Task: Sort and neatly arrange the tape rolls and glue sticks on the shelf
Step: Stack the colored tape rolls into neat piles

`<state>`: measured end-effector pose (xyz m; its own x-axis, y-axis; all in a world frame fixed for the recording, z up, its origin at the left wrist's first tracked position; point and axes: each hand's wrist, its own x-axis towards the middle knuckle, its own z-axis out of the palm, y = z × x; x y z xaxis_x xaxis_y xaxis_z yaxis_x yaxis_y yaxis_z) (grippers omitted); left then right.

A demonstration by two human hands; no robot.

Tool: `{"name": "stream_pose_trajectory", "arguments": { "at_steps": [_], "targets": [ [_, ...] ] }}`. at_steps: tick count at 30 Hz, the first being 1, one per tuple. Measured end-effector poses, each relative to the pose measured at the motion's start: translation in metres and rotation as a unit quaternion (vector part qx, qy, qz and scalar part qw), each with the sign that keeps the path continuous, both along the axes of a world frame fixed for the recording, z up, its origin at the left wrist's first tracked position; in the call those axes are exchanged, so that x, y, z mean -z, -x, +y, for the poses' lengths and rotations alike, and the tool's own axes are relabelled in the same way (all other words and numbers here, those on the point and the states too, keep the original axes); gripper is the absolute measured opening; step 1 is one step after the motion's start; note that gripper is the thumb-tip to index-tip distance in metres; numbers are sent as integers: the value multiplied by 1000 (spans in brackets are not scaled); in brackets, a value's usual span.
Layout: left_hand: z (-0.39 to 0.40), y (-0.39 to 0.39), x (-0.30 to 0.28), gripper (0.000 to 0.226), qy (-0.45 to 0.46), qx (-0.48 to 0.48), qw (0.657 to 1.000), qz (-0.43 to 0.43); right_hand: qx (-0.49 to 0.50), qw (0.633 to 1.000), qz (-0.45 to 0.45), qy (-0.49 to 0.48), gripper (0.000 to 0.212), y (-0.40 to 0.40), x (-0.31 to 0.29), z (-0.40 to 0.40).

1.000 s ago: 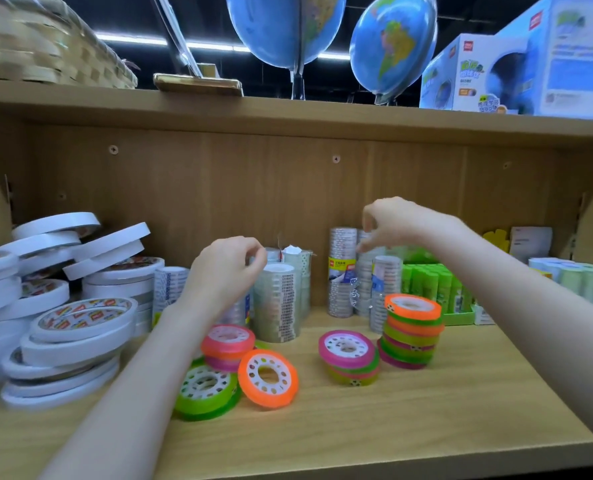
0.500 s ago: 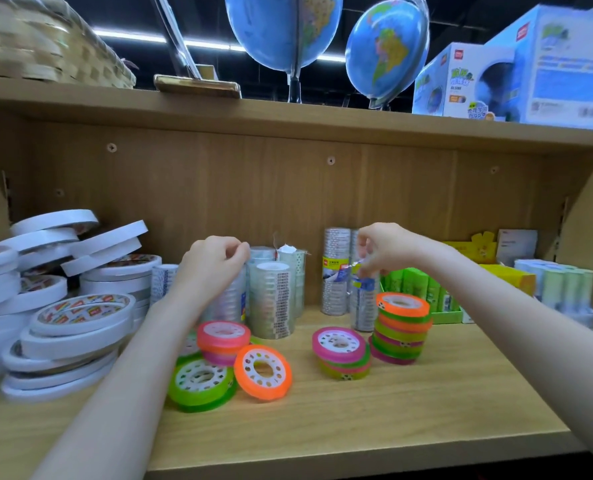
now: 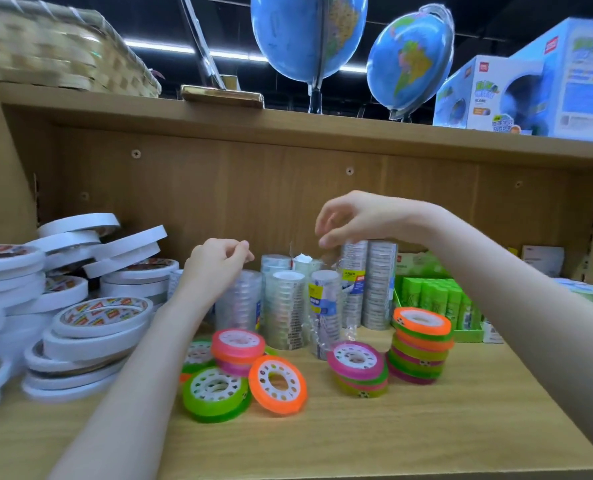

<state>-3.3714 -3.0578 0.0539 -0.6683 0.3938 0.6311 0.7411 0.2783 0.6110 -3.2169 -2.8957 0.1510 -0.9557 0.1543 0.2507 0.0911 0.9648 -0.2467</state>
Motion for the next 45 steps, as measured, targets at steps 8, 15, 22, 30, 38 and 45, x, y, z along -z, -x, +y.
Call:
{"name": "stream_pose_trajectory", "arguments": {
  "at_steps": [8,15,22,30,38,45],
  "targets": [
    [-2,0,1,35,-40,-15,999,-4,83,991,-109,3,38,81,31,18],
    [3,-2,1,35,-16,-14,1000,13,119,992,-35,10,20,79,28,26],
    [3,-1,3,35,-10,-17,1000,16,159,968,-94,-169,31,67,19,7],
    [2,-3,2,35,11,-22,1000,18,68,991,-66,-90,40,91,19,-28],
    [3,-1,2,35,4,-10,1000,12,136,990,-29,-13,41,113,31,-21],
    [6,-2,4,34,12,-9,1000,21,185,977,-36,-101,38,99,29,-24]
  ]
}}
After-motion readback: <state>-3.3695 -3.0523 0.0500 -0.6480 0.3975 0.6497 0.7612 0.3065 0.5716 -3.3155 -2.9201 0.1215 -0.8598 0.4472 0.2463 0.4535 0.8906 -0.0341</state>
